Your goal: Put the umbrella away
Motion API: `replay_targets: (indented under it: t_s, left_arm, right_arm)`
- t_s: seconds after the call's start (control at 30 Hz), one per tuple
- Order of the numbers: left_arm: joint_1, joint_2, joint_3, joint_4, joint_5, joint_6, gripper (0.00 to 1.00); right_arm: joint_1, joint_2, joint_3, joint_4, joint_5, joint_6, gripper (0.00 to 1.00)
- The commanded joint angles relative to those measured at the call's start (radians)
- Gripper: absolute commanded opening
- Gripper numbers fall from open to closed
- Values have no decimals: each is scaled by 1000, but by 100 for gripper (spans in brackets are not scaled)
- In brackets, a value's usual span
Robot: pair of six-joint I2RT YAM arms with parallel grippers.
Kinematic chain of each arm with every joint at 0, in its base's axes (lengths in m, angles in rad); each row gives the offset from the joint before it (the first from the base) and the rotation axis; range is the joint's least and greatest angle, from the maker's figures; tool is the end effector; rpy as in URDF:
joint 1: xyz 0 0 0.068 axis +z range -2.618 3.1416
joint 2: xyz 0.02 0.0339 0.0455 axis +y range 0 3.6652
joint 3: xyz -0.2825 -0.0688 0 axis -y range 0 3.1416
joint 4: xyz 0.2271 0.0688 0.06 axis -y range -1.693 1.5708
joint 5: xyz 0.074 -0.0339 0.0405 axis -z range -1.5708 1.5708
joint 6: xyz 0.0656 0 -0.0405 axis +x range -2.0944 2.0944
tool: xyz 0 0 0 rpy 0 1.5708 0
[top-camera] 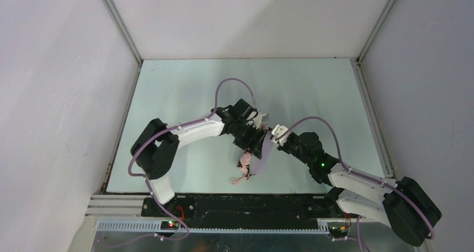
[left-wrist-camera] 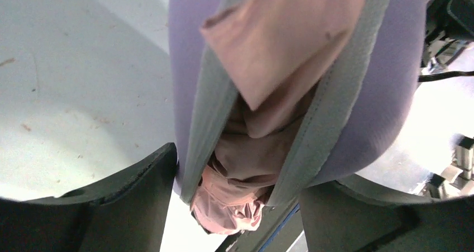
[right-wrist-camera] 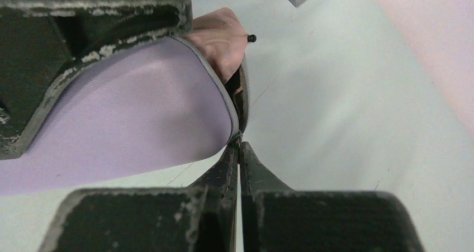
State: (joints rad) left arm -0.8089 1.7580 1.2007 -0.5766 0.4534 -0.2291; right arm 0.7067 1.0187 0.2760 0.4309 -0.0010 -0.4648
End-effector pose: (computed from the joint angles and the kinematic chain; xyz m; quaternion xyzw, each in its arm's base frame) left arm 0.2231 -0.2755 0.2014 0.3186 0.8976 -0.2953 0.0745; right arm 0.1616 0.1381 0.2018 -0.4471 0.6734 0.0714 0.5844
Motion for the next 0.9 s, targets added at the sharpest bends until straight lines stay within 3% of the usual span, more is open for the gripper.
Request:
replay_targets:
  t_s: [0.0, 0.03, 0.2, 0.47, 0.67, 0.87]
  left_arm:
    - [10, -4, -36, 227, 114, -52, 72]
    - [12, 0, -37, 249, 137, -52, 67]
    - [9, 7, -14, 202, 142, -4, 4]
    - [-50, 109, 235, -346, -206, 279, 0]
    - [-163, 188, 305, -448, -338, 296, 0]
    - [-196, 235, 294, -461, -378, 293, 0]
  right_arm:
    - [-2, -32, 8, 92, 28, 43, 0]
    - [-4, -35, 8, 89, 25, 44, 0]
    - [-10, -43, 10, 70, 14, 32, 0]
    - [17, -90, 101, -101, 0, -220, 0]
    - [71, -56, 151, -63, 94, -428, 0]
    - [40, -68, 185, 18, 164, -427, 0]
